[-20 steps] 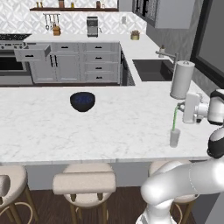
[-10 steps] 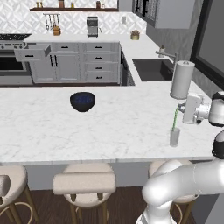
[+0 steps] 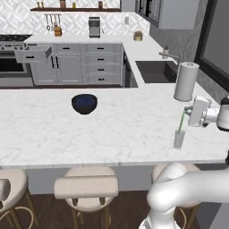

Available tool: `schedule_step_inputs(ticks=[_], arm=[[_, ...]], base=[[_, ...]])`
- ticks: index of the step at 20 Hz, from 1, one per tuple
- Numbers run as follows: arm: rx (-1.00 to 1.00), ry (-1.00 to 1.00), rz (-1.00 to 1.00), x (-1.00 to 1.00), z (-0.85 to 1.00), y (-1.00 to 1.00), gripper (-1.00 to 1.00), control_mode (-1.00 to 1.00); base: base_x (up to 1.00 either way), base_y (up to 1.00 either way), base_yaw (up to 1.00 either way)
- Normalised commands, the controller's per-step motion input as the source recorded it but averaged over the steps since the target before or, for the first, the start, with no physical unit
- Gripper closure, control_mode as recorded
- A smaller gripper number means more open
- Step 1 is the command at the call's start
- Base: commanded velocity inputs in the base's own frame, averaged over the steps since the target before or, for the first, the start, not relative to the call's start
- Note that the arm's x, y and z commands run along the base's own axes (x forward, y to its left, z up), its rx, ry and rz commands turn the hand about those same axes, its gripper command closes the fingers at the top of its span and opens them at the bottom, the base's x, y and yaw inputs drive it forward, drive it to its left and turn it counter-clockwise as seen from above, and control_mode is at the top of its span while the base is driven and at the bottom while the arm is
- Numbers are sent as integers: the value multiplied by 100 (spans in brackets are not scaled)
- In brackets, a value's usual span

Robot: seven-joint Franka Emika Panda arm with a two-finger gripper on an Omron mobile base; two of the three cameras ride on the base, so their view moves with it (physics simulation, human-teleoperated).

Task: Take a straw from the drawer in front and place it inside the glass cup on the dining counter.

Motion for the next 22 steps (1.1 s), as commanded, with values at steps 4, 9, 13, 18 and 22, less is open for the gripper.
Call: schedule_step_inputs(ticks=[4,9,13,18,22], arm=[[0,-4,4,-26,-3,0,100,-100],[0,-2,2,-23,-4,5,100,-100],[0,-2,3,-13,-2,5,100,-100],[0,-3,3,-3,0,9,100,-100],[0,-3,6,0,-2,0,100,-100]], base=[[0,0,0],[0,0,0],[0,0,0],[0,0,0],[0,0,0]])
